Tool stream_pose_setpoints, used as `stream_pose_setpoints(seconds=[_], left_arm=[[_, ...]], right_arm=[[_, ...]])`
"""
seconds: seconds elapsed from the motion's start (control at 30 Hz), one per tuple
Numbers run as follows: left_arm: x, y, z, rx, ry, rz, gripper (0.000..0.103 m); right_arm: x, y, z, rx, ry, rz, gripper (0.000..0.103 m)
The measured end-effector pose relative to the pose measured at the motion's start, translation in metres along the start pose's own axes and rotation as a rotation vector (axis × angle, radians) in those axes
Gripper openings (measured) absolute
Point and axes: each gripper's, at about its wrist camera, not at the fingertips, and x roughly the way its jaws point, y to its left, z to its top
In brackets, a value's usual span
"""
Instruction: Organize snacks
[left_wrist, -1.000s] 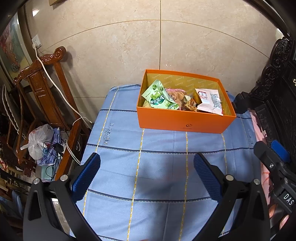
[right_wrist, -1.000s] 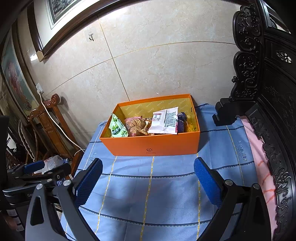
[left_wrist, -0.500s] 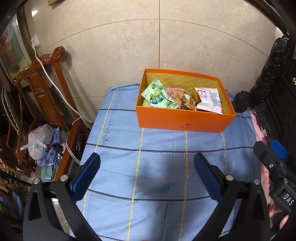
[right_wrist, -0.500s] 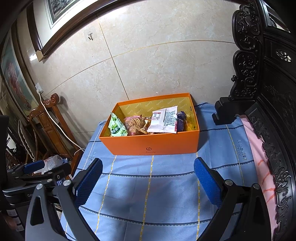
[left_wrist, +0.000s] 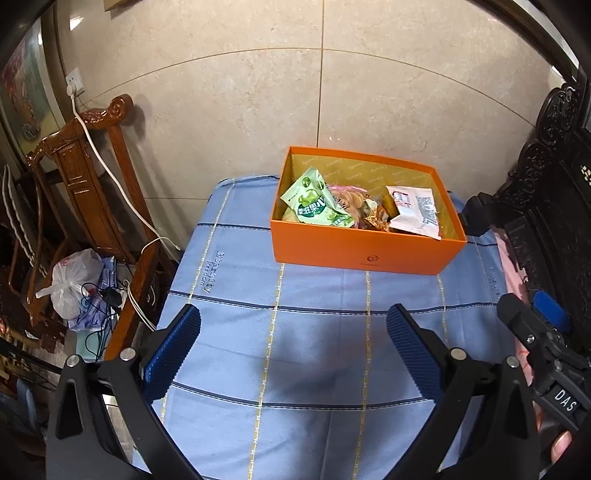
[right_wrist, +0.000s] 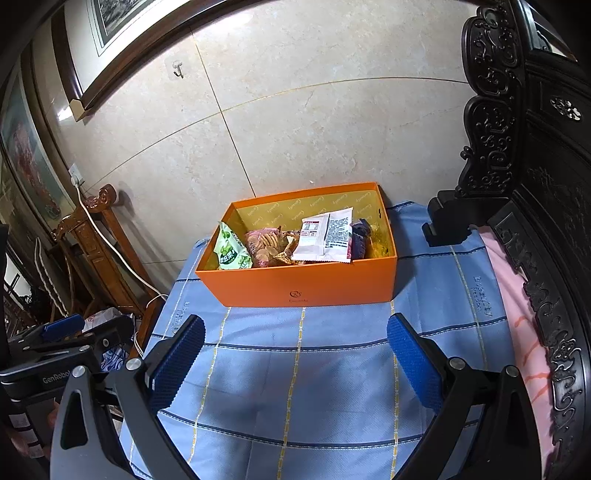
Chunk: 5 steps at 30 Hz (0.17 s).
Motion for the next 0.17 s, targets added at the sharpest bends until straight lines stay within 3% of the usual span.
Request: stream_pose_setpoints(seconds=[0.17], left_arm=[[-0.0009, -0.0017, 0.0003, 0.0, 0.001, -0.011, 0.099]], right_arm=[[0.0006, 0.0005, -0.0006, -0.004, 0.001, 0.002, 0.099]])
